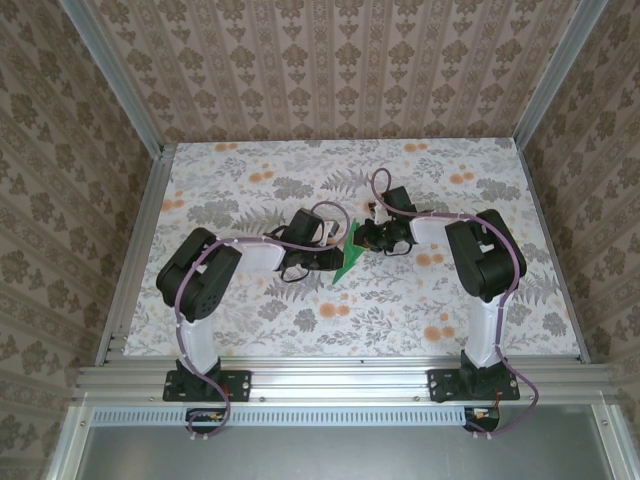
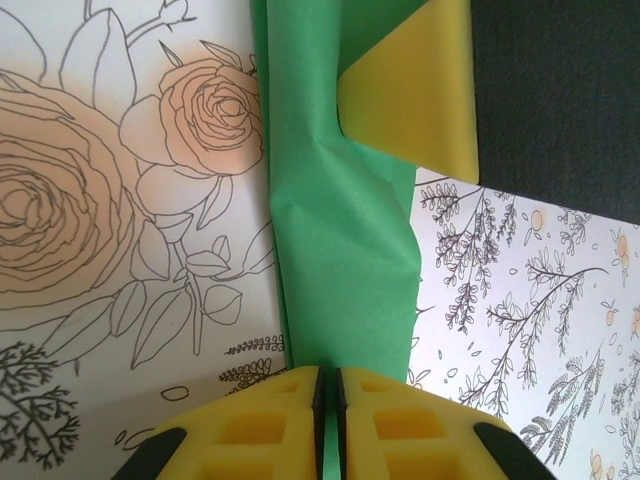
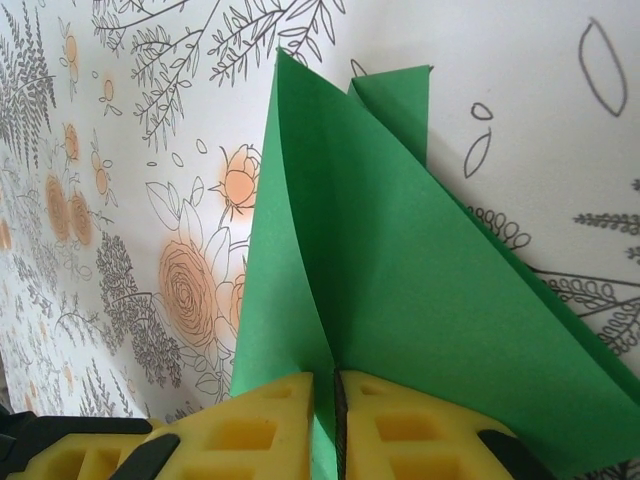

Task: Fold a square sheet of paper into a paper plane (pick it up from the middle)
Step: Fold the wing for the fifth time at the center of the table.

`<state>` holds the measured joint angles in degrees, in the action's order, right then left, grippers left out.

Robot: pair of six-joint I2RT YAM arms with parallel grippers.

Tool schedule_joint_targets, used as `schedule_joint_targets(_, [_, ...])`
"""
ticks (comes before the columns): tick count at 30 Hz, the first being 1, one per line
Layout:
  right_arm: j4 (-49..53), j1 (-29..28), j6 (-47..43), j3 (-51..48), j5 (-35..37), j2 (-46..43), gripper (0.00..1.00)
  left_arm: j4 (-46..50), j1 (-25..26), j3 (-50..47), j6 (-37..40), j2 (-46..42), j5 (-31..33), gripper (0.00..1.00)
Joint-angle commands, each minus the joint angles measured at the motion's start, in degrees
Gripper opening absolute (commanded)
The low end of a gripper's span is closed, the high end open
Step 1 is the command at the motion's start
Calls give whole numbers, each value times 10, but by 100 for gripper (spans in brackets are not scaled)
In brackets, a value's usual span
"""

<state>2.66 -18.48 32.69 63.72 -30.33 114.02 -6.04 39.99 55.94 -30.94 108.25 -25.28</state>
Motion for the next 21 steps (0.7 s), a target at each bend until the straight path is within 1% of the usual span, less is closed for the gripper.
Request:
schedule_joint_targets(1, [44, -5, -16, 4, 43, 27, 15, -11, -3, 10, -16, -30, -21, 15])
schedule_joint_targets(4, [45, -6, -17, 4, 45, 30, 15, -38, -4, 10, -35, -27, -38, 16])
schedule_joint_targets(8, [45, -6, -17, 4, 45, 31, 15, -41, -4, 18, -39, -4, -45, 15])
schedule_joint_targets(11, [45, -6, -17, 3, 45, 31, 15, -36, -5, 21, -40, 10, -43, 15])
schedule_joint_targets(17, [45, -6, -17, 3, 44, 31, 15, 0, -6, 28, -23, 28, -17, 13])
schedule_joint_targets(21, [46, -6, -17, 4, 44, 31, 15, 5, -6, 30, -20, 39, -19, 12])
